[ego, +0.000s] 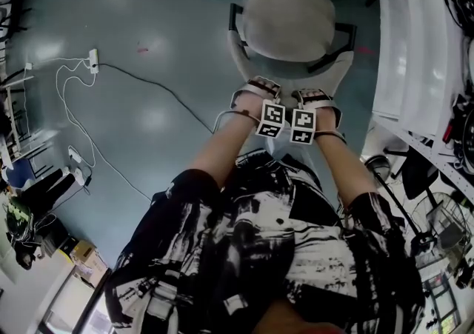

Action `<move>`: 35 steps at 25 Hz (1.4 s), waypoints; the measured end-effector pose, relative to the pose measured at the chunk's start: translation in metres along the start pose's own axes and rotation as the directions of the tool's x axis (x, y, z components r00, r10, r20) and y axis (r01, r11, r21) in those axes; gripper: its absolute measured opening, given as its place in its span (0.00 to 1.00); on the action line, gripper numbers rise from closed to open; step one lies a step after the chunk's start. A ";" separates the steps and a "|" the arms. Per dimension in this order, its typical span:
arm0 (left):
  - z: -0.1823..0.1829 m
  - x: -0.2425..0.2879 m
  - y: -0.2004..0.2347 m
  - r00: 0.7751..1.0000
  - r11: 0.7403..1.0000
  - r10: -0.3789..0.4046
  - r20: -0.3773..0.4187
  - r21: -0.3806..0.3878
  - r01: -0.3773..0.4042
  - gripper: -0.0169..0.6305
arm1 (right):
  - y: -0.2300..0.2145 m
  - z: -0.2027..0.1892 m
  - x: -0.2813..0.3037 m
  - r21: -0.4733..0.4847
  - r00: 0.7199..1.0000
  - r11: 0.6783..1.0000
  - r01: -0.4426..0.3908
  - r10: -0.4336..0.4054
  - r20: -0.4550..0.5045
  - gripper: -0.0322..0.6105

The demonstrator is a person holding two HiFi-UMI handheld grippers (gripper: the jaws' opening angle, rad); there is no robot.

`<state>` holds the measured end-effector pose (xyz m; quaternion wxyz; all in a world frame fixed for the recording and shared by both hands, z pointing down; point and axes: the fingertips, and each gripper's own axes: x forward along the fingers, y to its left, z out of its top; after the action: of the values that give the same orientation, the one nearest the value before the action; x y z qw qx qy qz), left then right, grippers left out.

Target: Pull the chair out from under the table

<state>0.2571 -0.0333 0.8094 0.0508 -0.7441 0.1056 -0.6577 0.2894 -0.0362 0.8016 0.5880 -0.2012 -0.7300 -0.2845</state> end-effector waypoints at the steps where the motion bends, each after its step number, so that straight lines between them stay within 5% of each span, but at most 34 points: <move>1: 0.000 0.000 0.000 1.000 1.000 0.000 0.000 0.000 0.000 0.18 | 0.000 0.000 0.000 -0.001 1.000 1.000 -0.001 0.001 0.000 0.21; 6: 0.000 0.002 -0.002 1.000 1.000 -0.003 0.000 -0.002 0.003 0.23 | 0.002 0.001 0.002 -0.004 1.000 1.000 0.003 -0.003 0.006 0.24; 10: 0.004 -0.003 -0.004 0.999 0.998 -0.037 0.041 -0.048 0.038 0.38 | 0.003 0.004 -0.005 -0.008 0.999 1.000 0.009 -0.009 0.034 0.34; 16: 0.017 -0.065 -0.001 0.973 0.984 -0.108 0.202 -0.115 0.133 0.30 | -0.003 0.009 -0.069 0.008 0.984 0.999 0.053 -0.054 0.172 0.28; 20: 0.009 -0.133 0.020 0.963 0.972 -0.037 0.268 -0.213 0.097 0.24 | -0.021 0.018 -0.144 0.132 0.942 0.985 0.112 -0.148 0.303 0.27; 23: 0.004 -0.193 0.065 0.929 0.922 0.112 0.353 -0.385 0.035 0.19 | -0.069 0.023 -0.207 0.341 0.869 0.925 0.170 -0.304 0.391 0.25; 26: -0.005 -0.251 0.121 0.859 0.829 0.324 0.396 -0.557 -0.056 0.18 | -0.127 0.023 -0.271 0.550 0.749 0.813 0.194 -0.485 0.452 0.25; 28: -0.012 -0.293 0.158 0.787 0.753 0.455 0.417 -0.652 -0.090 0.18 | -0.166 0.022 -0.316 0.641 0.642 0.740 0.204 -0.595 0.483 0.25; 30: -0.017 -0.339 0.192 0.687 0.675 0.570 0.451 -0.733 -0.079 0.17 | -0.199 0.020 -0.362 0.714 0.529 0.674 0.192 -0.684 0.503 0.25; 32: -0.021 -0.393 0.222 0.562 0.599 0.679 0.472 -0.799 -0.052 0.14 | -0.227 0.017 -0.407 0.773 0.431 0.610 0.175 -0.753 0.497 0.23; 35: -0.030 -0.470 0.253 0.390 0.511 0.803 0.450 -0.857 -0.065 0.09 | -0.254 0.012 -0.464 0.822 0.333 0.545 0.167 -0.816 0.473 0.18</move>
<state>0.1511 -0.1724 0.3036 -0.0137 -0.8415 0.5343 -0.0787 0.2261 -0.2018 0.3033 0.0649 0.1601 -0.9831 -0.0603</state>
